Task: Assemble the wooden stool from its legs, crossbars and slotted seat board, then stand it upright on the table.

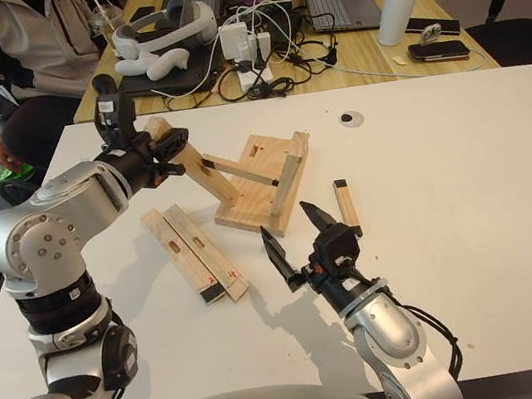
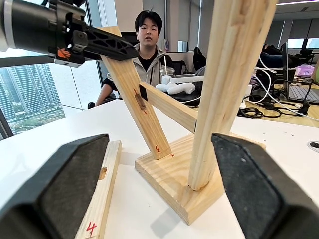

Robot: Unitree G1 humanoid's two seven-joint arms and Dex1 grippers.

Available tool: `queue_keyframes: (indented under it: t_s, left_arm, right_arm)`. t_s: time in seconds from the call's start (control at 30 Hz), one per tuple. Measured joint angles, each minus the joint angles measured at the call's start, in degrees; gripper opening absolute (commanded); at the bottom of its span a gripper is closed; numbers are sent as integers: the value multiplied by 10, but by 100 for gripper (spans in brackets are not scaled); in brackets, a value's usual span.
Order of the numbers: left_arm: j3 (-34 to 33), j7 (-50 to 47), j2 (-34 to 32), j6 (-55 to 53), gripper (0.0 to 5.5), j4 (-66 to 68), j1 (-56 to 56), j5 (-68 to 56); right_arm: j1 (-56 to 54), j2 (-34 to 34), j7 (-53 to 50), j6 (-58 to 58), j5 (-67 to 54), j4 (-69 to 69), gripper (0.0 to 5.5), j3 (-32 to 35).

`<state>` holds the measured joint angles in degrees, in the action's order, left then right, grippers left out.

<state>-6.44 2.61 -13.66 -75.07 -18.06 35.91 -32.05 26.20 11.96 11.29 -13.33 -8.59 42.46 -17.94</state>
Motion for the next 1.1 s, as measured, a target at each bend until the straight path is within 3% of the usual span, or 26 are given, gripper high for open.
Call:
queue_keyframes:
  t_s: [0.33,0.43,0.67,0.93,1.1]
  left_arm:
    - [38,56,-16,57,102,107,39,17]
    - [33,58,-13,57,102,118,43,17]
    - [13,32,22,42,102,99,35,18]
    - [1,20,38,27,102,67,32,22]
    - [-2,17,47,20,102,61,25,24]
  right_arm:
    - [-34,0,-5,5,38,-12,384,-25]
    - [-111,-20,-10,-19,46,-21,384,-27]
    - [-296,-148,-65,-60,16,-123,384,8]
    - [-387,-162,-145,-84,-89,-250,384,56]
    - [-437,-171,-130,-89,-137,-198,384,-6]
